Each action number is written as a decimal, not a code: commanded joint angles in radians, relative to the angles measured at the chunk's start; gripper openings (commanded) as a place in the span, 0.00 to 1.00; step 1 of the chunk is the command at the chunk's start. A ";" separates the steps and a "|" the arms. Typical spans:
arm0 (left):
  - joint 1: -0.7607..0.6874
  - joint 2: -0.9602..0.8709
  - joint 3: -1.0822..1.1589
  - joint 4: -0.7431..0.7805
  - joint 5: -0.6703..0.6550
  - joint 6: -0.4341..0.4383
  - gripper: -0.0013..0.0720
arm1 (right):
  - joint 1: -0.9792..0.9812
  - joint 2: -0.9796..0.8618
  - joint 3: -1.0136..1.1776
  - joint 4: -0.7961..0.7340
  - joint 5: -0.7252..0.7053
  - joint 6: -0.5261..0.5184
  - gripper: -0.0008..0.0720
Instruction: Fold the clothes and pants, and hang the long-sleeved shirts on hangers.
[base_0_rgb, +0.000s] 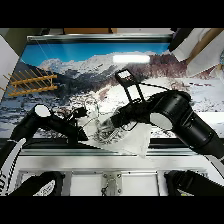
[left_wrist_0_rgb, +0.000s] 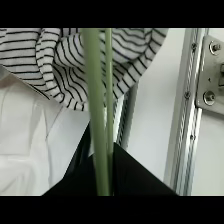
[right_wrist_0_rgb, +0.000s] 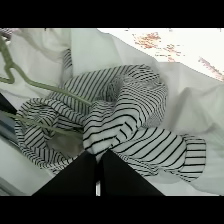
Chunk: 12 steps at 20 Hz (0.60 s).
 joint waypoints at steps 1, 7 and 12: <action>0.000 -0.001 0.000 -0.029 0.026 -0.001 0.03 | 0.041 -0.010 0.003 0.035 -0.063 0.001 0.03; 0.000 -0.001 -0.001 -0.027 0.026 -0.001 0.03 | 0.076 -0.044 0.004 0.105 -0.181 0.001 0.03; 0.000 -0.001 -0.001 -0.027 0.026 -0.001 0.03 | 0.091 -0.071 0.004 0.126 -0.229 0.000 0.03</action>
